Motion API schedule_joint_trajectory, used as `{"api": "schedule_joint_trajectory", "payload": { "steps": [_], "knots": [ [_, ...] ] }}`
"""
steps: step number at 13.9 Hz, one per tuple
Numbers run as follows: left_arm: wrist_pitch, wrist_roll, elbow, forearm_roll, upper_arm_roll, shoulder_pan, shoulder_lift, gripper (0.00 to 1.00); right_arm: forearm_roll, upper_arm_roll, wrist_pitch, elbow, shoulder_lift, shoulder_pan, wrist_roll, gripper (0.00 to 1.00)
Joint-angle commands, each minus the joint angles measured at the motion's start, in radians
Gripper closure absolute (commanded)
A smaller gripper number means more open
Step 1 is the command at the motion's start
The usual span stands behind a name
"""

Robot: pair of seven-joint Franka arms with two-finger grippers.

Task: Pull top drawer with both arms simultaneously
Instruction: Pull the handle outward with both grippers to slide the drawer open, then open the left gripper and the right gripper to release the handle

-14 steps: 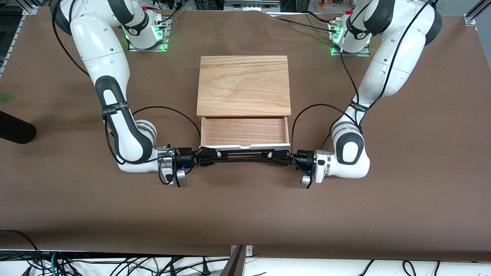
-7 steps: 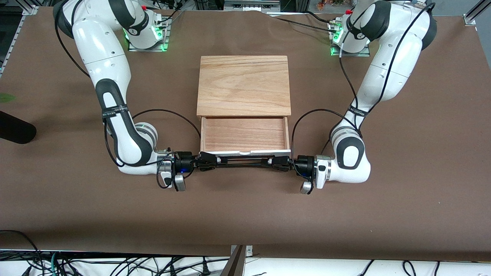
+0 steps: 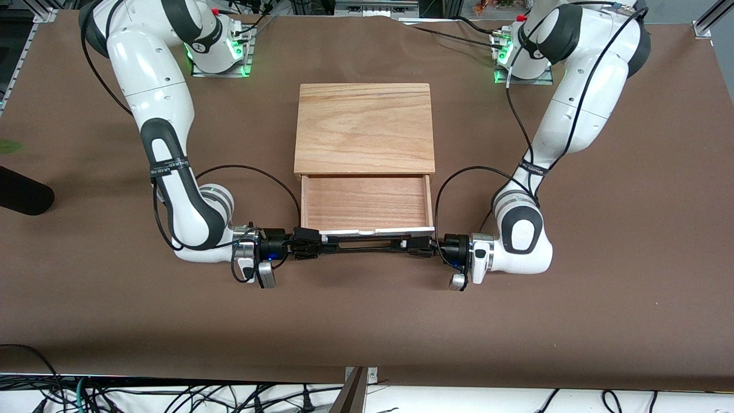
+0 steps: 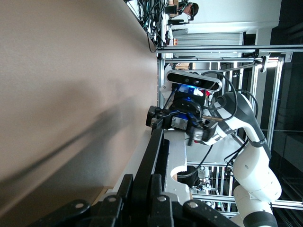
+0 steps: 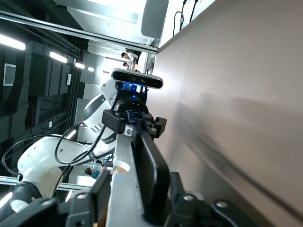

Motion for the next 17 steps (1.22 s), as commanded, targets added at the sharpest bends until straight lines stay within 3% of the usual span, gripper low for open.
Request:
{"api": "schedule_joint_trajectory", "payload": {
  "steps": [1, 2, 3, 7, 10, 11, 15, 17],
  "knots": [
    [0.026, -0.047, 0.040, 0.024, 0.024, -0.003, 0.013, 0.72, 0.000, 0.004, -0.019, 0.010, 0.001, -0.010, -0.016, 0.00],
    [0.026, -0.049, 0.040, 0.024, 0.024, -0.003, 0.013, 0.57, -0.001, 0.004, -0.021, 0.010, -0.001, -0.010, -0.016, 0.00],
    [0.026, -0.049, 0.040, 0.023, 0.024, -0.003, 0.013, 0.49, -0.006, 0.004, -0.021, 0.010, -0.001, -0.010, -0.016, 0.00],
    [0.026, -0.052, 0.040, 0.021, 0.024, -0.004, 0.013, 0.41, -0.081, 0.002, -0.022, 0.010, -0.015, -0.030, -0.004, 0.00],
    [0.026, -0.052, 0.040, 0.020, 0.024, -0.006, 0.013, 0.20, -0.158, -0.022, -0.022, 0.012, -0.061, -0.036, 0.042, 0.00],
    [0.026, -0.052, 0.040, 0.020, 0.022, -0.006, 0.011, 0.00, -0.185, -0.042, -0.022, 0.012, -0.078, -0.036, 0.100, 0.00],
    [0.024, -0.075, 0.040, 0.015, 0.022, -0.006, 0.005, 0.00, -0.450, -0.085, -0.036, 0.010, -0.176, -0.047, 0.240, 0.00],
    [0.024, -0.092, 0.041, 0.021, 0.022, -0.003, 0.000, 0.00, -0.568, -0.136, -0.100, 0.010, -0.216, -0.050, 0.297, 0.00]
  ]
}}
